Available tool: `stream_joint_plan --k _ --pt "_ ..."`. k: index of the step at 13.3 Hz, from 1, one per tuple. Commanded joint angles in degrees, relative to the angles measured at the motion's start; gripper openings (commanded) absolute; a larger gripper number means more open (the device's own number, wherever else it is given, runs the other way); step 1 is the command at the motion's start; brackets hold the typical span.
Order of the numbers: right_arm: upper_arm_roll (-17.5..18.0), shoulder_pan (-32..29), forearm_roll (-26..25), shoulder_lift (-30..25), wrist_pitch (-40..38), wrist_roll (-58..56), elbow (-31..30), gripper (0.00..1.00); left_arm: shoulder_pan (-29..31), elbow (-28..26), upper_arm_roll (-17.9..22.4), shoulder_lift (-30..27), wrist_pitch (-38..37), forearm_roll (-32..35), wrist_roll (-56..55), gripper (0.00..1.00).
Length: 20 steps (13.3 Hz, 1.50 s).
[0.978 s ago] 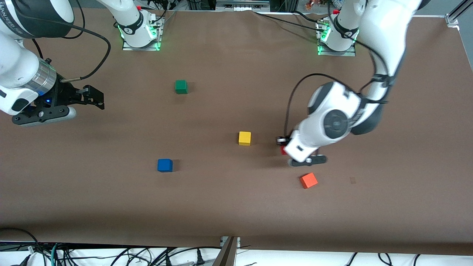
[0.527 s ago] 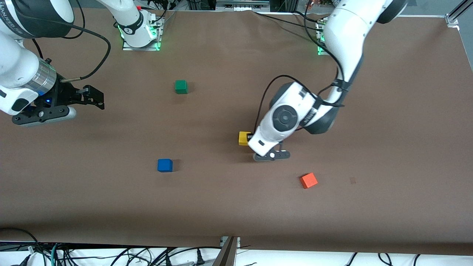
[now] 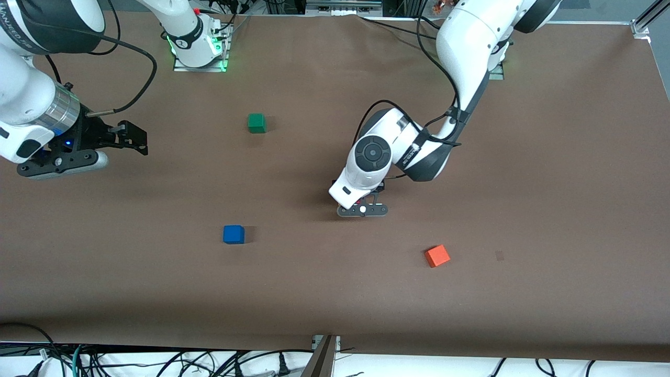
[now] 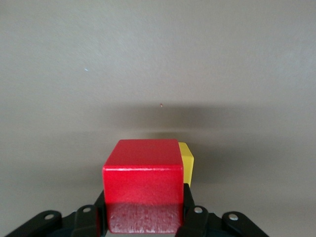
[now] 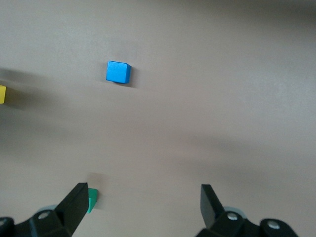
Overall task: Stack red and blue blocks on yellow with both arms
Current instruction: 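Lower the red cube onto the yellow cube and open the left gripper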
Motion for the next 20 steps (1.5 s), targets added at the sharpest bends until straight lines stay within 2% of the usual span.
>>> stream_joint_plan --k 1,7,8,9,10,14,20 --pt "0.32 -0.41 0.46 -0.18 -0.35 -0.09 0.46 1.00 -2.62 1.90 0.86 1.87 0.22 3.34 -2.35 0.00" --pt "0.32 -0.41 0.46 -0.18 -0.26 -0.09 0.46 1.00 -3.60 1.29 0.86 2.13 0.22 4.39 -2.36 0.02" --pt "0.32 -0.41 0.46 -0.18 -0.26 -0.09 0.46 1.00 -3.51 1.29 0.77 2.22 0.22 5.53 -2.27 0.20" --pt "0.32 -0.41 0.46 -0.18 -0.26 -0.01 0.46 1.00 -3.16 1.29 0.77 2.22 0.22 5.98 -1.40 0.63" --pt "0.32 -0.41 0.46 -0.27 -0.26 0.08 0.46 1.00 -2.98 1.29 0.86 2.31 0.22 6.07 0.00 1.00" --pt "0.32 -0.41 0.46 -0.27 -0.26 0.17 0.46 1.00 -1.93 2.25 0.86 1.53 -0.04 5.54 -1.74 1.00" --pt "0.41 -0.32 0.46 -0.27 -0.26 0.17 0.46 1.00 7.81 2.25 2.17 -8.92 -4.17 6.33 -0.08 1.00"
